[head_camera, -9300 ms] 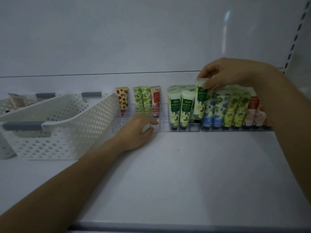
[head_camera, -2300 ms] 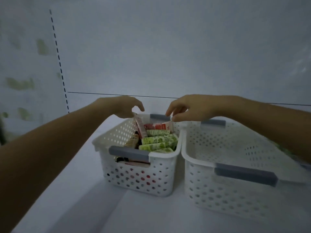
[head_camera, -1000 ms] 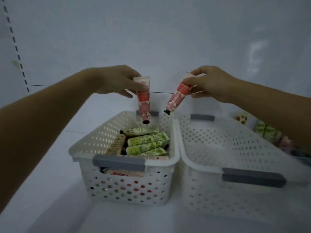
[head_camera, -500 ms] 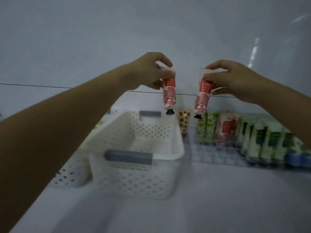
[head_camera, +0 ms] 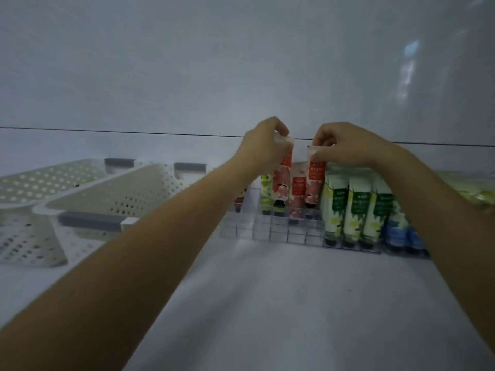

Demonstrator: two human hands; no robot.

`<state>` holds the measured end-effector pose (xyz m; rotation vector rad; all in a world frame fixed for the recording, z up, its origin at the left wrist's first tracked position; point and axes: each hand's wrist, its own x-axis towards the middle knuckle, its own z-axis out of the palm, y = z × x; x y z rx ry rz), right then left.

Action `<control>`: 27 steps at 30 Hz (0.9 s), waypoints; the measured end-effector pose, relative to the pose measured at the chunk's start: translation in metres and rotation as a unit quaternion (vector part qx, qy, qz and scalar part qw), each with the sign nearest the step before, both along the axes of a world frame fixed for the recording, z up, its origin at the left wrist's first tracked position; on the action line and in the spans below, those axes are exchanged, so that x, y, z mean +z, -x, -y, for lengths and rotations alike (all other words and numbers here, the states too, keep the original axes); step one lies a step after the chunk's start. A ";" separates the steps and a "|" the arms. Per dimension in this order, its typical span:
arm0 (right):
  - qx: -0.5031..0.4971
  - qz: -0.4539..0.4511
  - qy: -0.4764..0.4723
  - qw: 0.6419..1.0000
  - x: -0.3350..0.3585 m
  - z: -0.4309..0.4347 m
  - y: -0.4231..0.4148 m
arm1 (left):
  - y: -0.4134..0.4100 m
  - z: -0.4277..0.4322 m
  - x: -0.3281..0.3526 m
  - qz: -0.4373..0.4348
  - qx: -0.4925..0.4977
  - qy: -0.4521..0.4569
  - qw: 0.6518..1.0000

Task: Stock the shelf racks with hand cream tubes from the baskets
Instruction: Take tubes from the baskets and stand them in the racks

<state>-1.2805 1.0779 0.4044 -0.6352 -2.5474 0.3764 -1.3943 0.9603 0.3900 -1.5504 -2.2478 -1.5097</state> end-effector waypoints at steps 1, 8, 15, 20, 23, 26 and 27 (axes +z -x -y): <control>-0.002 0.015 -0.004 1.000 -0.002 -0.002 0.000 | -0.003 -0.005 -0.007 -0.002 0.001 0.001 1.000; -0.004 0.070 0.003 0.998 -0.009 -0.011 0.002 | -0.011 -0.026 -0.027 -0.028 0.024 -0.027 0.999; 0.002 0.076 0.008 0.997 -0.009 -0.012 -0.001 | -0.015 -0.029 -0.031 -0.074 0.006 -0.020 0.997; 0.024 0.060 0.010 0.998 -0.009 -0.014 -0.005 | -0.017 -0.027 -0.032 -0.086 -0.005 0.014 0.996; 0.027 0.067 0.004 0.997 -0.009 -0.013 -0.005 | -0.019 -0.024 -0.029 -0.071 -0.017 0.030 0.997; 0.026 0.078 0.002 0.997 -0.009 -0.011 -0.004 | -0.020 -0.022 -0.027 -0.063 -0.035 0.048 0.996; 0.026 0.078 0.003 0.997 -0.010 -0.011 -0.004 | -0.019 -0.021 -0.027 -0.065 -0.039 0.050 0.996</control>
